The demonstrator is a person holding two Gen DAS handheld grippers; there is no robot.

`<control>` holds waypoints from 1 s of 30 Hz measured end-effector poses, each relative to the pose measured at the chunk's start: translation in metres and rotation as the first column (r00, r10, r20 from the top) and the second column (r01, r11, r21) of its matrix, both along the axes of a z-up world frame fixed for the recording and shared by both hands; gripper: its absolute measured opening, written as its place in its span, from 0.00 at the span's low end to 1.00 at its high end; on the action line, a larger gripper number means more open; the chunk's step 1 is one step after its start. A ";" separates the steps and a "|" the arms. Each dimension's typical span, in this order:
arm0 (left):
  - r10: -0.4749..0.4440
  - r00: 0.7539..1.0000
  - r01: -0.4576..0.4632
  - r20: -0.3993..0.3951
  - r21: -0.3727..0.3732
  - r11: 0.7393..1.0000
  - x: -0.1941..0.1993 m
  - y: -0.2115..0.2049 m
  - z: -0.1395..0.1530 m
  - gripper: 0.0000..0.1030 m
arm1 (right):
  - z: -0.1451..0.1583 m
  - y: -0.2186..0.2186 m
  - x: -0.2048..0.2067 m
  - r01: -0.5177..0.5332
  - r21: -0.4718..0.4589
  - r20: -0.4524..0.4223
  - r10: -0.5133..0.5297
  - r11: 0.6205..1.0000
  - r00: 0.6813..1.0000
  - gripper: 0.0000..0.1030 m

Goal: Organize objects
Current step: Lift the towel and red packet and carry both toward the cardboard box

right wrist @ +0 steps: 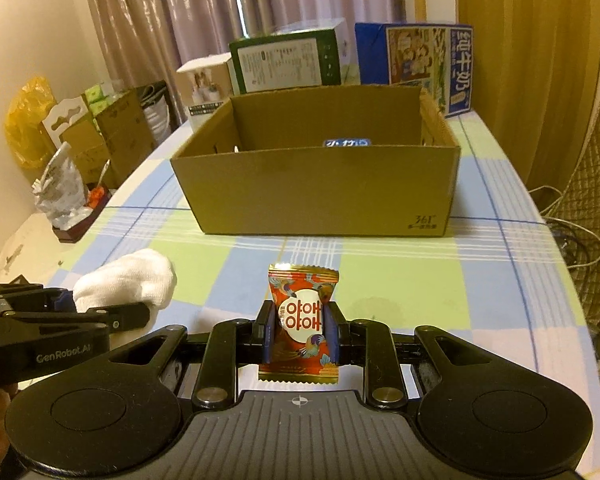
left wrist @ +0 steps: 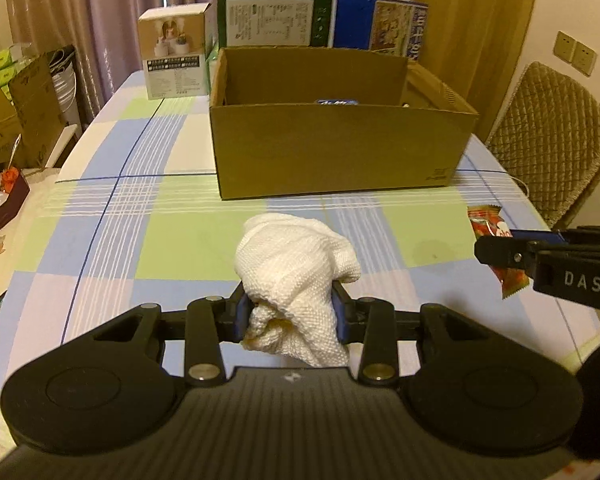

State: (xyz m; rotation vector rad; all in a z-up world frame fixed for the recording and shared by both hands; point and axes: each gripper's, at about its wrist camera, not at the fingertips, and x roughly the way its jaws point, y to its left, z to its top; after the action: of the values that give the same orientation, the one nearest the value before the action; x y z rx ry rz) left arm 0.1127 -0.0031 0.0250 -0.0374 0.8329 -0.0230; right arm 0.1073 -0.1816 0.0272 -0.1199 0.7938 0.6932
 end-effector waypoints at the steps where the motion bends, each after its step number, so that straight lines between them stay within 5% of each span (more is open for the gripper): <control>1: -0.003 1.000 0.003 0.004 0.002 1.000 -0.004 -0.002 0.003 0.33 | 0.003 -0.003 -0.003 0.002 0.001 0.003 -0.002 1.000 1.000 0.22; 12: -0.026 0.999 0.025 0.046 0.005 1.000 -0.020 -0.021 0.029 0.33 | 0.025 -0.026 -0.018 0.027 0.023 0.033 -0.028 0.999 0.999 0.22; 30: -0.039 0.998 0.039 0.041 0.006 0.999 -0.015 -0.032 0.030 0.33 | 0.029 -0.036 -0.012 0.041 0.011 0.033 -0.041 0.999 0.999 0.22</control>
State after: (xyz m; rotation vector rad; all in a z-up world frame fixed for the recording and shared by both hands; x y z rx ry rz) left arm 0.0980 -0.0350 0.0553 -0.0157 0.7922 -0.0585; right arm 0.0951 -0.2179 0.0561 -0.1053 0.7591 0.6550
